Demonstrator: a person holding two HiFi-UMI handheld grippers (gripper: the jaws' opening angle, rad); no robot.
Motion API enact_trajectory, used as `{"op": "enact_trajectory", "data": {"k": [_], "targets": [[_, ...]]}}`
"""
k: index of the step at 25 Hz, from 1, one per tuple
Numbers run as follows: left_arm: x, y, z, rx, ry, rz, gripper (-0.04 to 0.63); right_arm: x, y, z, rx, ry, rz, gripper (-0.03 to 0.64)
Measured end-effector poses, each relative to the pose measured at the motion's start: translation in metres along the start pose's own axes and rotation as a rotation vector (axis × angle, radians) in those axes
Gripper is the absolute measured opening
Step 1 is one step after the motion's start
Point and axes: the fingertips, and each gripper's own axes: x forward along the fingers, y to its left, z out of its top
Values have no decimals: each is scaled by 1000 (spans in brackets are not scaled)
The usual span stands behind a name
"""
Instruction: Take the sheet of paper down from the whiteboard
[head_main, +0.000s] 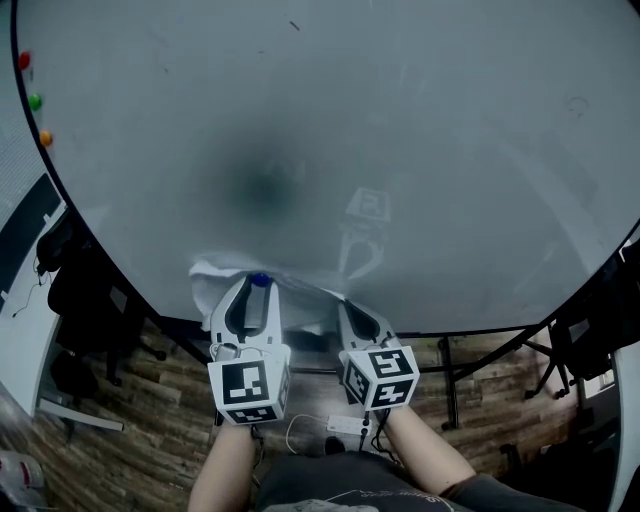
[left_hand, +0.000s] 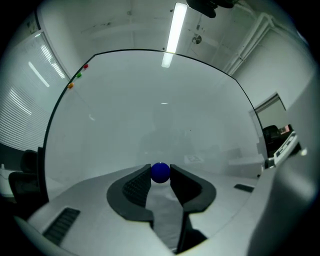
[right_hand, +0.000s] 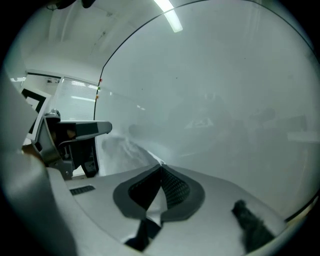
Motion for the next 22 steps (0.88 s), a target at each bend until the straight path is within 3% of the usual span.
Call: {"op": "enact_trajectory", "data": {"k": [5, 11, 22], "targets": [[-40, 29, -31, -31, 60, 14, 126, -3, 25, -13, -63, 27, -8, 21], [-64, 44, -56, -54, 80, -28, 126, -18, 30, -16, -115, -3, -68, 21], [-71, 10, -57, -44, 89, -49, 126, -48, 4, -12, -120, -26, -92, 21]]}}
